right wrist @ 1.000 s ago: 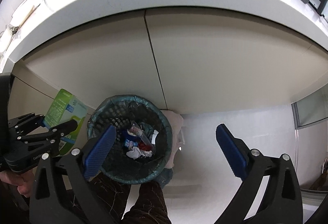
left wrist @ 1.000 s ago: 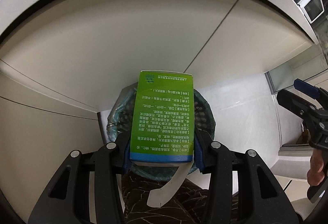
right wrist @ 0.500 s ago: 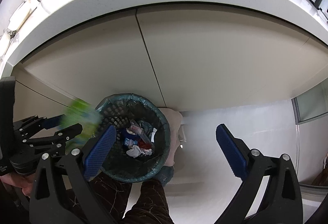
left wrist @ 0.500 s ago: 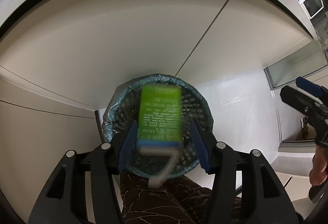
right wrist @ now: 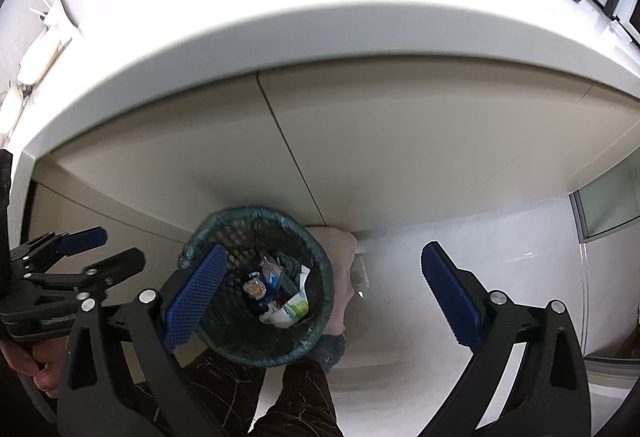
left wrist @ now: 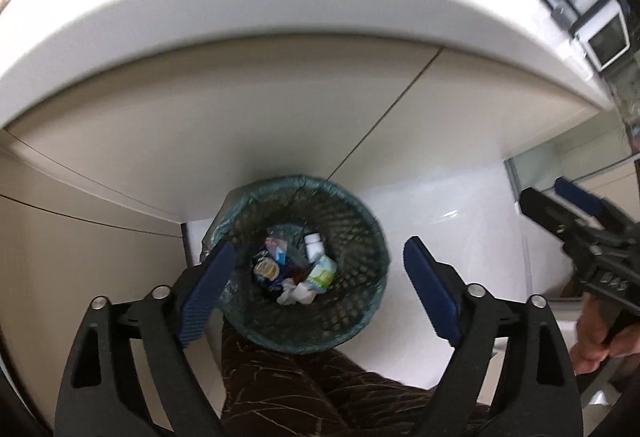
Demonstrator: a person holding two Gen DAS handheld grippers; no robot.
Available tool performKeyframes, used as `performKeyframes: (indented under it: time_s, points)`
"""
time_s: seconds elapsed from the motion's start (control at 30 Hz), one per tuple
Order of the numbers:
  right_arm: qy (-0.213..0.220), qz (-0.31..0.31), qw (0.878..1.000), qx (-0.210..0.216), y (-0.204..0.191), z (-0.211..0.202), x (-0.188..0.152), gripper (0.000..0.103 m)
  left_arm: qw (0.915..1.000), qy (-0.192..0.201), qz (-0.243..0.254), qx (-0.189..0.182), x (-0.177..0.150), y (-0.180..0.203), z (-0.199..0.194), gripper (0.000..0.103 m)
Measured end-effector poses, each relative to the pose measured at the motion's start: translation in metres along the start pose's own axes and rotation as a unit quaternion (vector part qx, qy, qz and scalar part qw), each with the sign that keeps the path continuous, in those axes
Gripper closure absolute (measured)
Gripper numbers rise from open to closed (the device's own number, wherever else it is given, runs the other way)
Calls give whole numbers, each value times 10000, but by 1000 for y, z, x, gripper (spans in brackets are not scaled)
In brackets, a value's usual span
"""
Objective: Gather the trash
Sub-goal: 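Raise both tools back up over the counter toward the bubble wrap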
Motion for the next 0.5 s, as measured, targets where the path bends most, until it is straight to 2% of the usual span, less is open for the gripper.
performKeyframes:
  time_s: [0.13, 0.33, 0.5]
  points:
    - [184, -13, 9998, 25, -1, -16, 18, 9, 9994, 326, -75, -103, 20, 7, -30, 10]
    - [373, -57, 9993, 49, -4, -34, 44, 9, 9980, 609, -35, -190, 45, 17, -57, 8]
    - [370, -111, 9992, 85, -7, -46, 71, 9, 9975, 706, -16, 74, 66, 21, -70, 7]
Point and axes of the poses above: each gripper's, at about its wrist camera, not at the fingertips, and z roughly the way its jaws point, y to its right, x to its top, the point moved 2 cm from there along z, roughly the way its jaws point, and after that the axes turned 15 degrees about y, right-handed, at the moved point
